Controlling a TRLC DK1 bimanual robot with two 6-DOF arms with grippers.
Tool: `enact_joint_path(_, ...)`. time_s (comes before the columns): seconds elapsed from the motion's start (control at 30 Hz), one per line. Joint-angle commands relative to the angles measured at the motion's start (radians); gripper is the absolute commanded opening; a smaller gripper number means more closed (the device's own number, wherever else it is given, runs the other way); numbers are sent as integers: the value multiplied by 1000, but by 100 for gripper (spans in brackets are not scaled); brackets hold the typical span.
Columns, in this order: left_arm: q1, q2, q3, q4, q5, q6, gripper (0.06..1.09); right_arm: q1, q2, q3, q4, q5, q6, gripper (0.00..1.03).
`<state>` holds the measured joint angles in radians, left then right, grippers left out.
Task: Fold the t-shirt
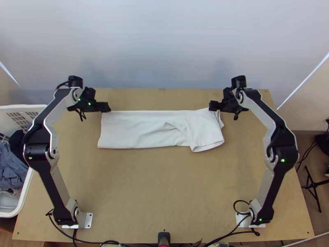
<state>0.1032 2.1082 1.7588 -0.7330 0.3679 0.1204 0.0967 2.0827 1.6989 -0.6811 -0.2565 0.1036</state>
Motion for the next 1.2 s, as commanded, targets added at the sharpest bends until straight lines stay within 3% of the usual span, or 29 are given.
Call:
enact_joint_path(0.0, 73, -59, -5, 89, 86, -105, 104, -3, -176, -45, 3, 30, 5, 100)
enact_joint_path(0.1, 127, -97, -64, 78, 114, -90, 104, -5, -303, -88, 2, 30, 7, 100)
enact_joint_path(0.27, 220, -172, -229, 70, 289, -68, 104, -3, -451, -143, -51, 19, 30, 99)
enact_joint_path(0.37, 239, -228, -344, 75, 345, -64, 104, -8, -501, -143, -117, -53, 85, 99)
enact_joint_path(0.53, 237, -252, -483, 133, 364, -13, 104, -37, -543, -137, -181, -265, 219, 99)
enact_joint_path(0.67, 231, -254, -524, 192, 398, -16, 104, -64, -556, -122, -198, -346, 275, 99)
enact_joint_path(1.17, 109, -192, -581, 360, 396, -64, 104, -137, -624, -93, -202, -395, 326, 99)
